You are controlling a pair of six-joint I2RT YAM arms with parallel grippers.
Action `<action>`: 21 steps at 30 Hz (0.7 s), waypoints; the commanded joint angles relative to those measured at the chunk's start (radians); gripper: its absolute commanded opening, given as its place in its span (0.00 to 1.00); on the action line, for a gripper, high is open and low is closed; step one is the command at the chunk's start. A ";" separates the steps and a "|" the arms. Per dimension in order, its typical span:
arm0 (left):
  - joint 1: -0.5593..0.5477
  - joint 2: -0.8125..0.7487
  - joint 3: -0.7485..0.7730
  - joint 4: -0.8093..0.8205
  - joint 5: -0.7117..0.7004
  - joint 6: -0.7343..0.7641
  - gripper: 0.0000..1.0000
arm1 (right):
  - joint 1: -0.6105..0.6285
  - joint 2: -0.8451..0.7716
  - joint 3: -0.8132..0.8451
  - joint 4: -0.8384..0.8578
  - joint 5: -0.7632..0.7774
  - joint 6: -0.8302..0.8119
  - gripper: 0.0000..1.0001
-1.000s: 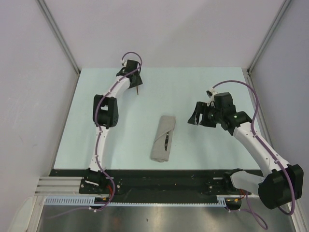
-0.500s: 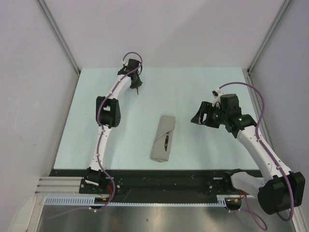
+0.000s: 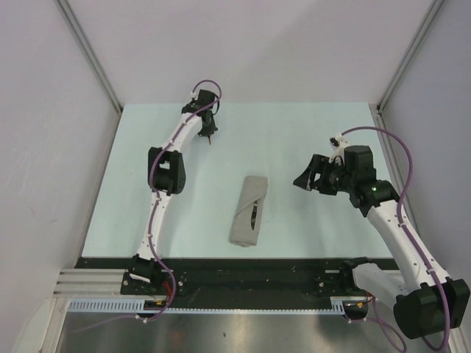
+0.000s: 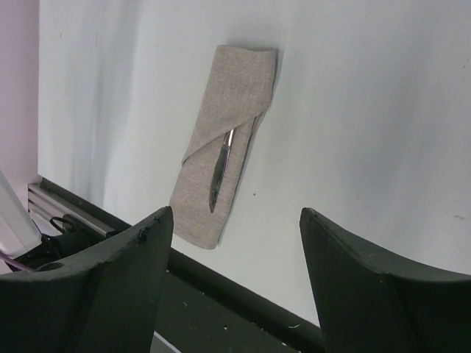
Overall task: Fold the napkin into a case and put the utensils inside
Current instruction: Pick up the spoon from the center of the board.
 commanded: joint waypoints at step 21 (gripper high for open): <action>-0.005 -1.198 -1.431 0.284 0.395 -0.074 0.00 | 0.274 0.681 0.287 0.590 -0.258 0.299 0.81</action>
